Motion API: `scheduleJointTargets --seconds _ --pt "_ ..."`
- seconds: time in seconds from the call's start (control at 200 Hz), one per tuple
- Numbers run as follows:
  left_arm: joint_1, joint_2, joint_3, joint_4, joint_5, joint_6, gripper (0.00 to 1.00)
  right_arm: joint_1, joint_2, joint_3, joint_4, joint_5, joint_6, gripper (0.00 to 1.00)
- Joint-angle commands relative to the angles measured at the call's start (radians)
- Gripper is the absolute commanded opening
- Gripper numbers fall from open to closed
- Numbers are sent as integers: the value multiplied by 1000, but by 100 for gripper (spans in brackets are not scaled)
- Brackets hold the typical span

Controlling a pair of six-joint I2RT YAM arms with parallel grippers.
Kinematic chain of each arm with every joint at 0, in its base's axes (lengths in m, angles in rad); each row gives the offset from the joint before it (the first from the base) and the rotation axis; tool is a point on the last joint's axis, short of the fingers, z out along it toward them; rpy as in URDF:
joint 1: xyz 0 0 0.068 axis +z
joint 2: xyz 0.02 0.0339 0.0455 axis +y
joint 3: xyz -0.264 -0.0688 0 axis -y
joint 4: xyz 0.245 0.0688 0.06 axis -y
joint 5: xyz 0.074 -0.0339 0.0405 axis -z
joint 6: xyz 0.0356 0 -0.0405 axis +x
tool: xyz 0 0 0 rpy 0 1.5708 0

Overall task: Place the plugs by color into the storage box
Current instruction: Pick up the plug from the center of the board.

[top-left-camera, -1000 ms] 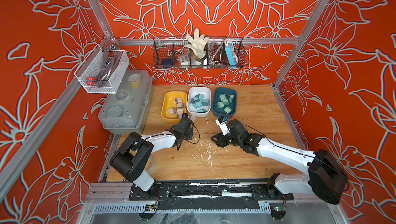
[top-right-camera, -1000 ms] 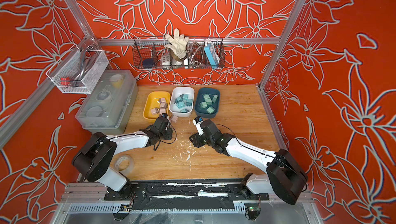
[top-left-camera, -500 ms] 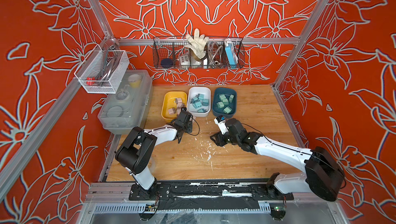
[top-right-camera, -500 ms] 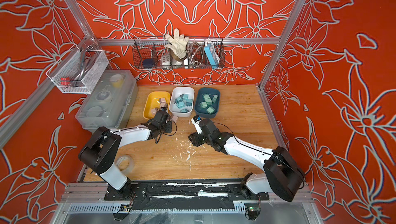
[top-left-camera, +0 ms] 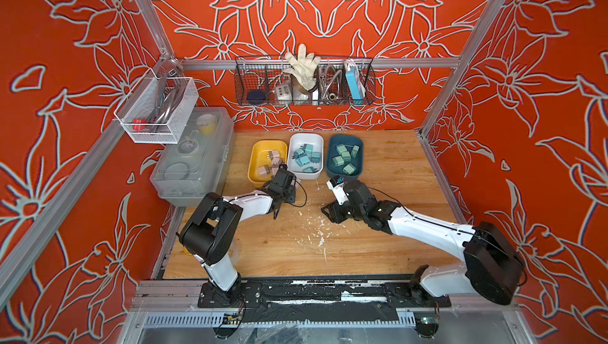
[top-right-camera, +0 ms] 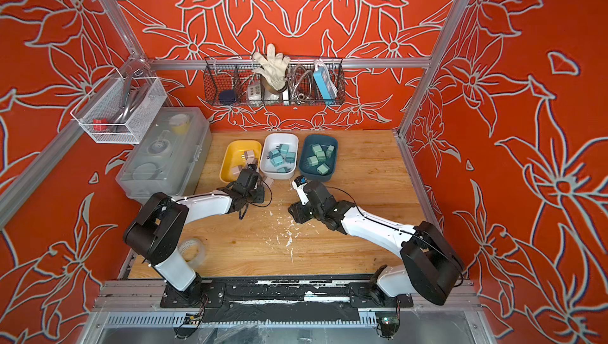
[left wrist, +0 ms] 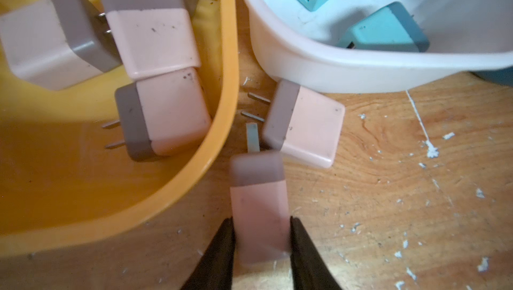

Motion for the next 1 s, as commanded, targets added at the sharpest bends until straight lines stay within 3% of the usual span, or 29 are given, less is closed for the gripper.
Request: scheduleJointTargets --seconds 0.0,0.355,0.996 --pt "6 -5 12 -4 6 15 33 8 14 29 -14 22 -14 57" --pt "6 -47 -15 -3 54 10 29 8 12 35 -17 13 -4 57" --pt "-24 -278 -140 -28 95 -29 25 9 -29 -4 5 -4 29 57"
